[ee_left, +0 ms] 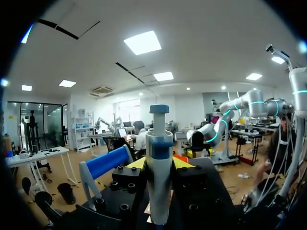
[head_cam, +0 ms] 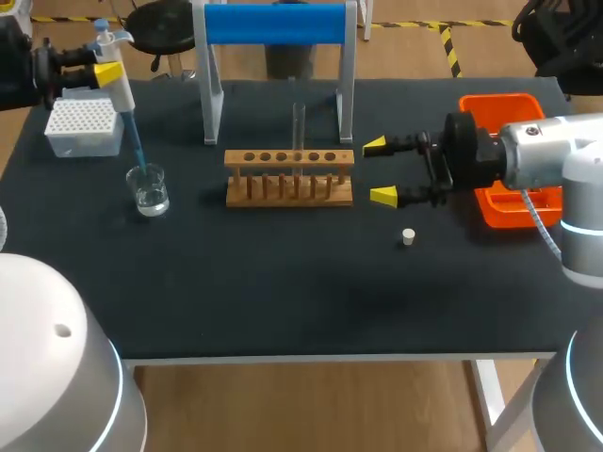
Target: Invert the test tube, pick up the pipette, mount the tip to pipette, aspirate from beaker and dispense into the tube, eject the tip, return the pipette, and cap with the stopper.
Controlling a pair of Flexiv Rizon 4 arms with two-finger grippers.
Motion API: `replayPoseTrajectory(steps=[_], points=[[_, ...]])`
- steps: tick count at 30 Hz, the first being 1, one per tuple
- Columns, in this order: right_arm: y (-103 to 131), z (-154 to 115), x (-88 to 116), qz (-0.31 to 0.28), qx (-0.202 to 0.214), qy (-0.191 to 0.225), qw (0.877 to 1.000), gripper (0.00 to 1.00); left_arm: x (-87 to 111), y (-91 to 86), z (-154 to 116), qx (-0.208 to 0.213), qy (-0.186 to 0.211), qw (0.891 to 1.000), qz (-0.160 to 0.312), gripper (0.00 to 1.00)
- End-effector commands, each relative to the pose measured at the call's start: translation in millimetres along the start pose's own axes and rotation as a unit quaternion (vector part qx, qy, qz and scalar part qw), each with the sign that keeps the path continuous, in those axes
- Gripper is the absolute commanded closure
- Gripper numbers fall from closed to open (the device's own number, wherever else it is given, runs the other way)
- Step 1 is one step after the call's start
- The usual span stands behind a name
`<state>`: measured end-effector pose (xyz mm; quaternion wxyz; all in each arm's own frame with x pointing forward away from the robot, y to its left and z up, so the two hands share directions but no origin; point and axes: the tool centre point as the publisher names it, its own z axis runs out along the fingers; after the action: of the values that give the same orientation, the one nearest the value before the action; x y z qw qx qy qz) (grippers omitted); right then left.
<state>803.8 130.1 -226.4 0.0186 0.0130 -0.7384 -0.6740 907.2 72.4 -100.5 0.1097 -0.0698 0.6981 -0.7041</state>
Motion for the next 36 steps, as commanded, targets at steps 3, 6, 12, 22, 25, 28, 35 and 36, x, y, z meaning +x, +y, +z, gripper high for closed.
replayPoseTrajectory(steps=[3,6,12,22,25,28,35,36], points=[[0.5,-0.6,0.4,0.000,0.001,0.000,1.000,0.00,-3.5,0.2,0.7,-0.001,0.001,1.000,-0.002,1.00],[0.5,-0.6,0.4,0.000,0.001,0.000,1.000,0.00,-3.7,0.2,0.7,-0.002,0.002,1.000,-0.003,1.00],[0.5,-0.6,0.4,0.000,0.001,0.000,1.000,0.00,-3.7,0.2,0.7,-0.002,0.002,1.000,-0.003,1.00],[0.5,-0.6,0.4,0.000,0.001,0.000,1.000,0.00,-3.7,0.2,0.7,-0.002,0.002,1.000,-0.003,1.00],[0.5,-0.6,0.4,0.000,0.001,0.000,1.000,0.00,-3.7,0.2,0.7,-0.002,0.002,1.000,-0.003,1.00],[0.5,-0.6,0.4,0.000,0.001,0.000,1.000,0.00,-3.7,0.2,0.7,-0.002,0.002,1.000,-0.003,1.00],[4.4,11.2,7.3,-0.007,0.013,-0.001,1.000,0.00,-3.7,0.2,0.7,-0.002,0.002,1.000,-0.003,1.00],[5.1,15.0,8.9,-0.009,0.017,0.000,1.000,0.00,-3.7,0.2,0.7,-0.002,0.002,1.000,-0.003,1.00]])
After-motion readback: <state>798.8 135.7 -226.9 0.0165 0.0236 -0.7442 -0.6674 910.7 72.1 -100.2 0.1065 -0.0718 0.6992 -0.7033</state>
